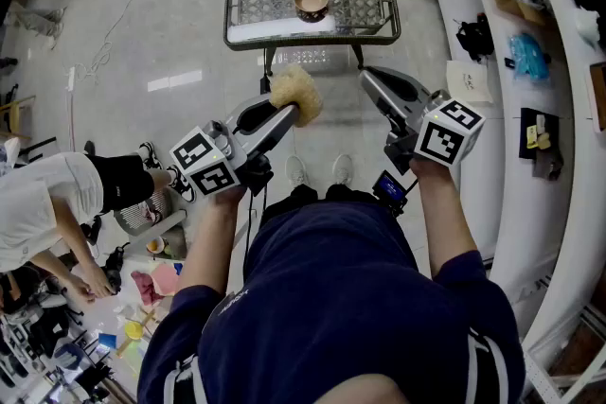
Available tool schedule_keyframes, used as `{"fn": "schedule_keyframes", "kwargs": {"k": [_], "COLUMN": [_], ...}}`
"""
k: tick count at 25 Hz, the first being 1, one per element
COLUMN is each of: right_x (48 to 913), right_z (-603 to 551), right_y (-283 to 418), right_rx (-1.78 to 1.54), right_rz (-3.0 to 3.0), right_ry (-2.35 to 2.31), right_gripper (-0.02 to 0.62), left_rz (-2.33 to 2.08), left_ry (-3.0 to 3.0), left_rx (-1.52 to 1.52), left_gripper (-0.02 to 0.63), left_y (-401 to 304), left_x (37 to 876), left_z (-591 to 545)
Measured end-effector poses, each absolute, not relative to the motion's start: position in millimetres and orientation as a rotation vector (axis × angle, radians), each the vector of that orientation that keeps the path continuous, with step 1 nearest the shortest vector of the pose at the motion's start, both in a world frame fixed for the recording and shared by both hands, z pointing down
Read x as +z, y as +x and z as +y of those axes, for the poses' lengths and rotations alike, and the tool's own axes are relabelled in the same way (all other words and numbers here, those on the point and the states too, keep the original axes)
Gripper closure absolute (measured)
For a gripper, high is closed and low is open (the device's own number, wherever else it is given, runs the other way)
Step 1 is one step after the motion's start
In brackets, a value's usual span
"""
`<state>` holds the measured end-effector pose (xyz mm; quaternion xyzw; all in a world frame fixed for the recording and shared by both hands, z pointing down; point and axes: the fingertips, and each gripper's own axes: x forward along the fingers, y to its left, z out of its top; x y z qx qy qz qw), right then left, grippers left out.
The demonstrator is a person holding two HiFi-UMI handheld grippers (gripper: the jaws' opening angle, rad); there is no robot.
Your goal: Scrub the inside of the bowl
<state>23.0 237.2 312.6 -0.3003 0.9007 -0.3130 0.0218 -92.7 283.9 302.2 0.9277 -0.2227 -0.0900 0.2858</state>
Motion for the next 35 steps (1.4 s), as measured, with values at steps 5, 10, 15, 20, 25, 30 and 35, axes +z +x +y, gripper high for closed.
{"fn": "schedule_keyframes", "kwargs": {"k": [5, 10, 15, 20, 25, 30, 35], "right_x": [312.1, 310.1, 318.1, 326.5, 338.1, 348.3, 351.2], "right_z": [235.7, 233.5, 220.1, 207.4, 192.9, 168.6, 136.0], "right_y": [36.4, 36.3, 58.8, 86.5, 93.2, 86.1, 72.9], "right_rx": [-0.973, -0.971, -1.045, -1.067, -1.110, -1.141, -1.142], "right_rz": [2.789, 2.807, 2.711, 2.700, 2.691, 2.686, 2.695], "right_ry": [-0.912, -0.888, -0.891, -0.882, -0.877, -0.879, -0.895], "right_gripper": [0.589, 0.589, 0.588, 0.588, 0.588, 0.588, 0.588], "left_rz": [-0.607, -0.622, -0.641, -0.672, -0.686, -0.689, -0.673], "left_ry": [2.482, 2.481, 2.479, 2.477, 2.460, 2.450, 2.437], "left_rx": [-0.234, -0.234, -0.237, -0.223, -0.217, -0.219, -0.229], "left_gripper": [0.523, 0.523, 0.523, 0.523, 0.523, 0.523, 0.523], "left_y": [-78.6, -75.8, -60.1, -37.7, -34.3, -41.5, -56.4], "left_x": [301.8, 298.6, 305.1, 310.4, 317.9, 323.7, 329.7], "left_z": [283.8, 280.4, 274.1, 261.4, 247.6, 223.5, 187.8]}}
